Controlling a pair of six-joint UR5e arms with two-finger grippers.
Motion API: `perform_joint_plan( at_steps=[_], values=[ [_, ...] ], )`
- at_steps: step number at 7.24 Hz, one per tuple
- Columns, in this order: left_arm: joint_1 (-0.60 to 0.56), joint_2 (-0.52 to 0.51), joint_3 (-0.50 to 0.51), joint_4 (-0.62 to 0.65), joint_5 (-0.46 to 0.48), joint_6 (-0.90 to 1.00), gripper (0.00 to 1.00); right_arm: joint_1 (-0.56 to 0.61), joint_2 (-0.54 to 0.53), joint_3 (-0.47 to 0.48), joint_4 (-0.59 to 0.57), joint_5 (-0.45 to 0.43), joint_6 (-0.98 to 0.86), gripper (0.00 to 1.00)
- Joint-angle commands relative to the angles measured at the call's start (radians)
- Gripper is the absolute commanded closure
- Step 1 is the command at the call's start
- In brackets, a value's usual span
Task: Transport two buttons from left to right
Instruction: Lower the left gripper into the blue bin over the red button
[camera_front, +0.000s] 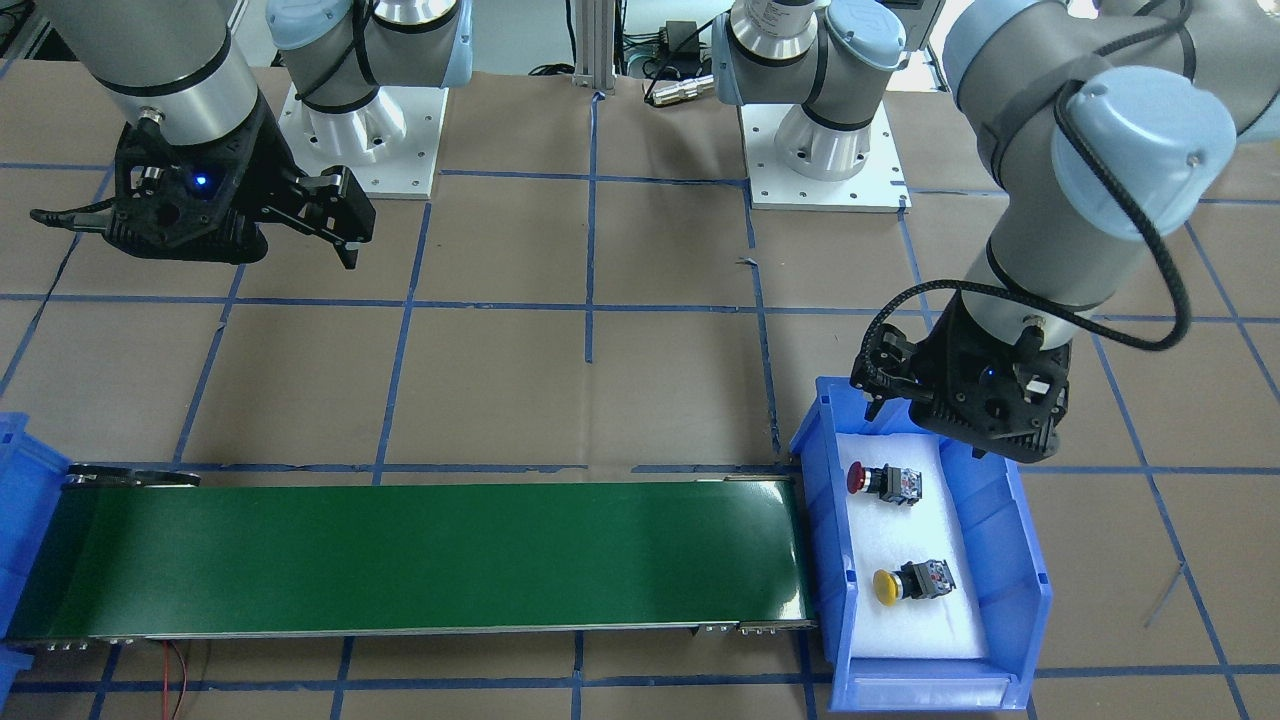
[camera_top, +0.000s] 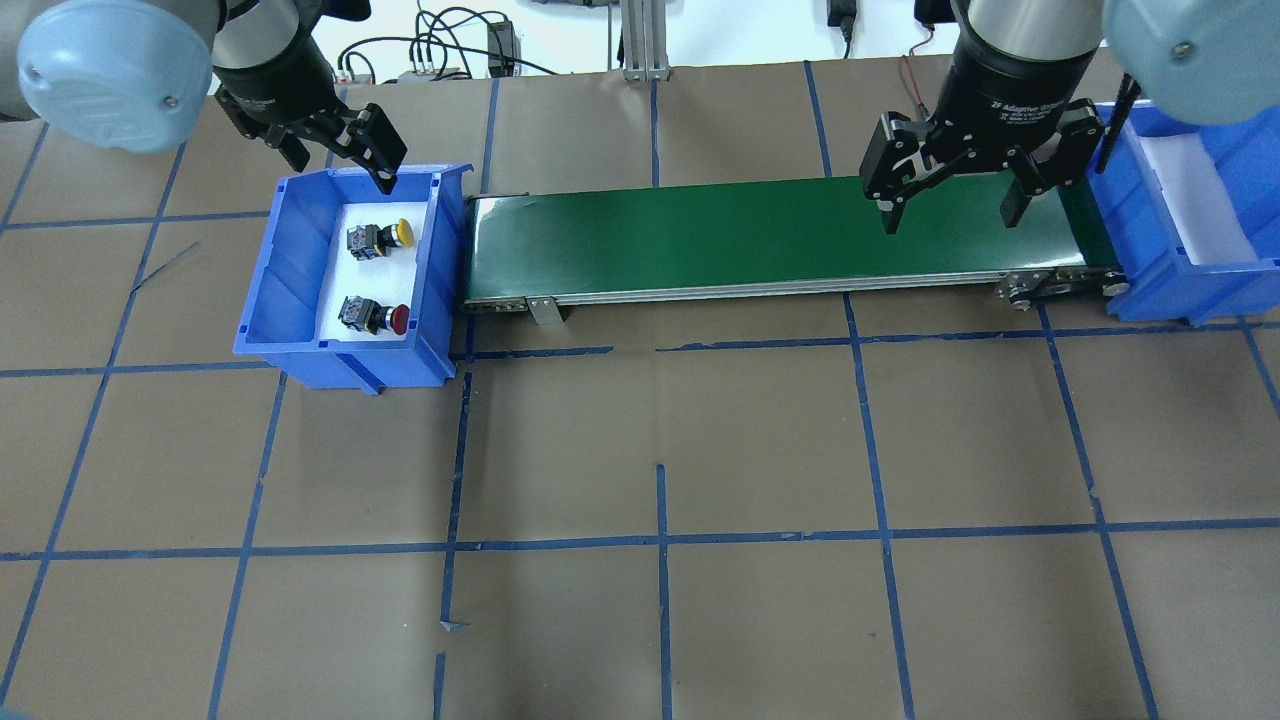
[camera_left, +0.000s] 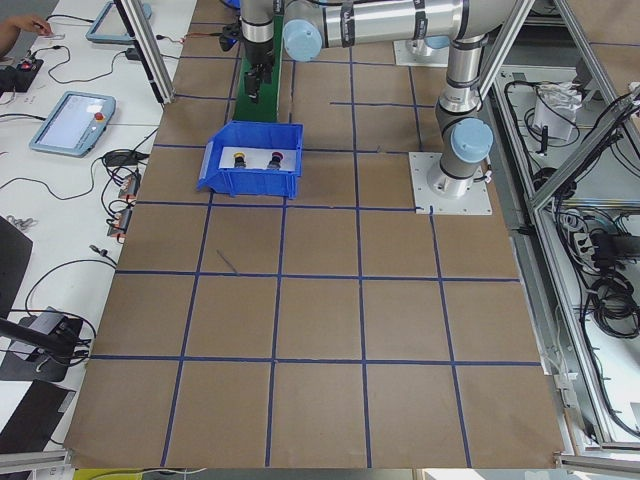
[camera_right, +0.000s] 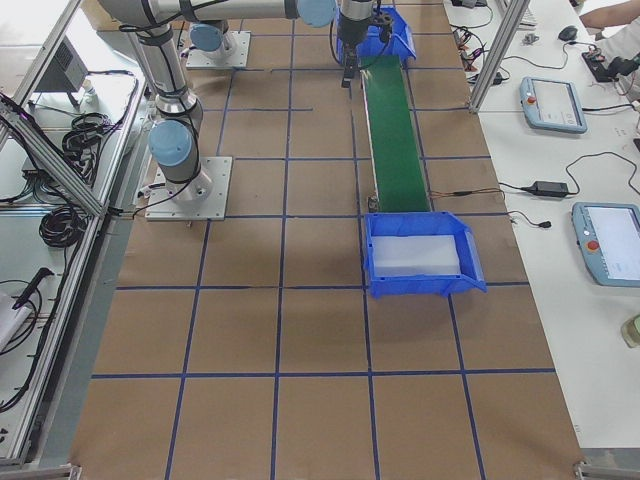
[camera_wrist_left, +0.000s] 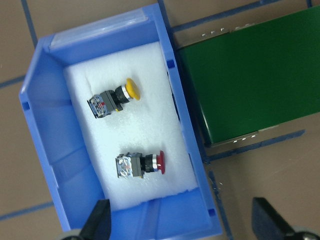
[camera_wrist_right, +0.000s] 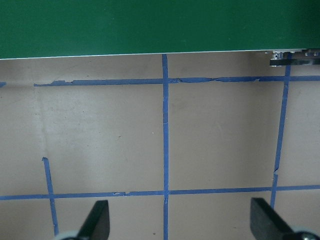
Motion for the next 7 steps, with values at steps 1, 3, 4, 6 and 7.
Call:
perform_joint_plan(
  at_steps=[1, 3, 4, 6, 7],
  values=[
    [0.036, -0.024, -0.042, 0.009, 0.001, 0.388, 0.00, 0.004, -0.004, 0.000, 0.000, 0.000, 0.002, 0.00],
    [0.098, -0.081, -0.095, 0.066, -0.002, 0.746, 0.00, 0.004, -0.004, -0.002, 0.000, 0.000, 0.000, 0.00],
    [0.106, -0.104, -0.111, 0.066, 0.007, 0.798, 0.00, 0.004, -0.004, -0.003, 0.000, 0.000, 0.002, 0.00],
    [0.111, -0.159, -0.122, 0.068, 0.006, 0.837, 0.00, 0.004, -0.004, -0.002, 0.000, 0.000, 0.002, 0.00],
    [0.111, -0.186, -0.122, 0.080, 0.006, 0.910, 0.01, 0.004, -0.004, -0.002, 0.000, 0.000, 0.002, 0.00]
  ],
)
